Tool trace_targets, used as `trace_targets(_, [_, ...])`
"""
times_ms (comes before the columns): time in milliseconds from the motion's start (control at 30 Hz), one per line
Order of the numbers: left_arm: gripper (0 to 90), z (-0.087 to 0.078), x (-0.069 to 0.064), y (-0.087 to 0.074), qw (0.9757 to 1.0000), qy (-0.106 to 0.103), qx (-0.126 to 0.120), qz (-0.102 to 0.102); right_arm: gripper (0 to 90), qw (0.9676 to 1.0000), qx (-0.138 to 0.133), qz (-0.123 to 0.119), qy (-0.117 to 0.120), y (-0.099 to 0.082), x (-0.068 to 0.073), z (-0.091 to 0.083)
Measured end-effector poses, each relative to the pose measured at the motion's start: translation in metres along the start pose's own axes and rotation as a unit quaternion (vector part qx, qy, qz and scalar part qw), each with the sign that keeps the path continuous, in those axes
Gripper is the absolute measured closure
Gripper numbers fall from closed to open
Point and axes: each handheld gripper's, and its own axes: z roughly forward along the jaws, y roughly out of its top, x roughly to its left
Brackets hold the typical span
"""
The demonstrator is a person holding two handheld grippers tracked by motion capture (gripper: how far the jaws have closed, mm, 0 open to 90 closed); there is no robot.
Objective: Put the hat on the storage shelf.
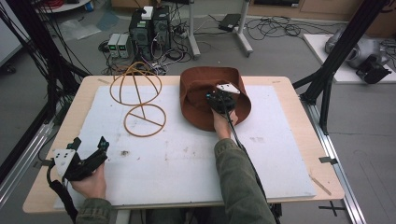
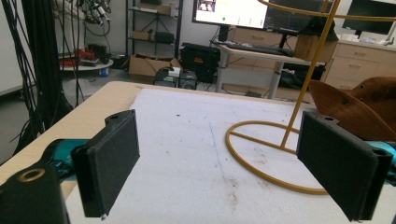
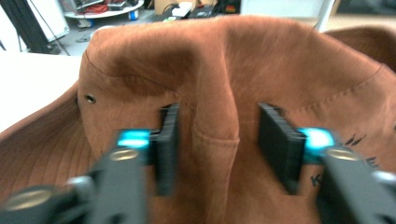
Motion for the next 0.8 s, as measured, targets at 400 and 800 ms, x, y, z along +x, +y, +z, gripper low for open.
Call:
trace_targets(400, [13.5, 0.001, 0.002, 0.0, 1.0, -0.003, -0.002, -0.003, 88.3, 0.9993, 0.016, -0.025, -0.023, 0.001, 0.01, -0.004])
trace_targets(800, [14.5, 0.0, 0.004, 0.0, 0.9999, -0.004, -0.006, -0.008, 88.2, 0.9993, 0.001, -0.002, -0.037, 0.008, 0.01, -0.014])
